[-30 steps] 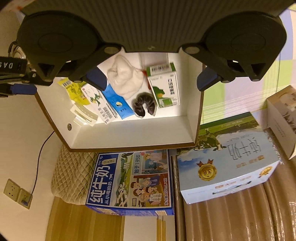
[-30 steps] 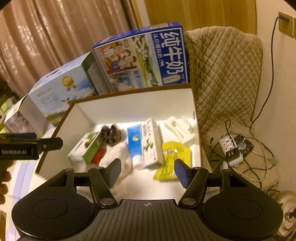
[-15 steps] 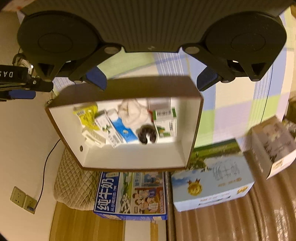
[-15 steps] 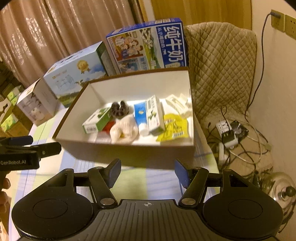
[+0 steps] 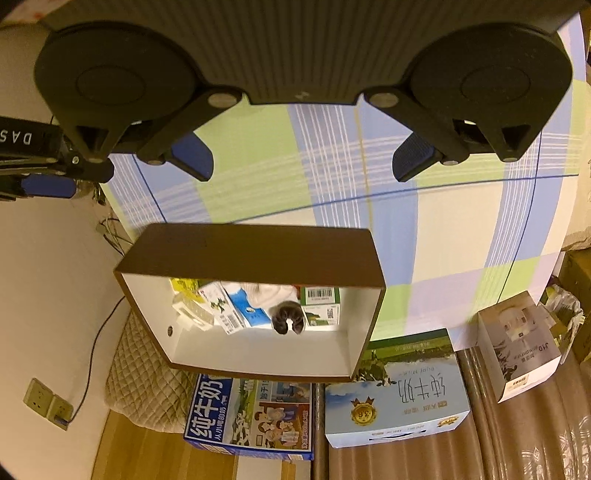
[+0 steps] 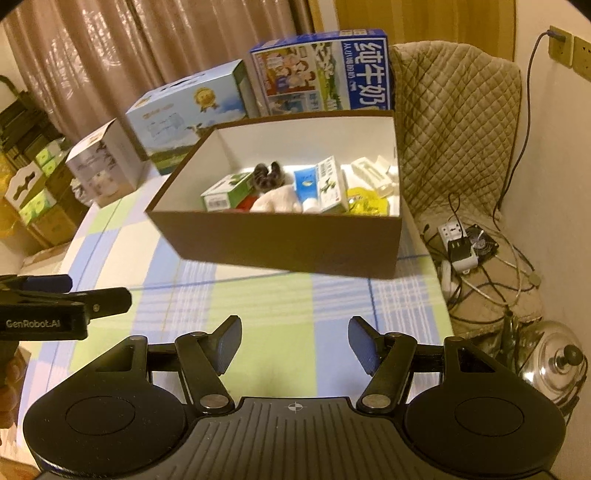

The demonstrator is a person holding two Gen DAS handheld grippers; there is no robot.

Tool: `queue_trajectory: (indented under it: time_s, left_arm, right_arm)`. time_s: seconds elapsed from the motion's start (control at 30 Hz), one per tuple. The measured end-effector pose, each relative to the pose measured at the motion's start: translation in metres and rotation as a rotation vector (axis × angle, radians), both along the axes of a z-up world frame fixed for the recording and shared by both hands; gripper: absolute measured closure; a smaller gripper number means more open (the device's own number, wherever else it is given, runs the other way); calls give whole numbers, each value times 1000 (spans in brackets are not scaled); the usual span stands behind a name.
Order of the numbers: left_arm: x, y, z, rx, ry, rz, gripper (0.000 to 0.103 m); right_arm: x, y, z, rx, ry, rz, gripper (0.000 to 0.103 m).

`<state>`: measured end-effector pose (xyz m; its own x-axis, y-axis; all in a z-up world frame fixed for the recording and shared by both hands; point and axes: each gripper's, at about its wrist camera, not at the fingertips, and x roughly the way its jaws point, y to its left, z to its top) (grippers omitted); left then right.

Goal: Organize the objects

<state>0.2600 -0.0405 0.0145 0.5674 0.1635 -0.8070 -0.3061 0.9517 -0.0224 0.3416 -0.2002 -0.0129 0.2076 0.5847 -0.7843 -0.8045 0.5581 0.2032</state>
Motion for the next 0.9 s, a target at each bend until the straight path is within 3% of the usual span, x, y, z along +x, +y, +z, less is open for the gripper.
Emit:
queue_trajectory:
  time_s: [0.43, 0.9]
  left_arm:
    - [-45, -5, -3, -3, 11, -101, 1]
    - [-103, 11, 0, -3, 7, -121, 1]
  right_arm:
    - [-62, -19, 10, 0, 4, -73, 42]
    - [-122, -33, 14, 10, 15, -112, 42]
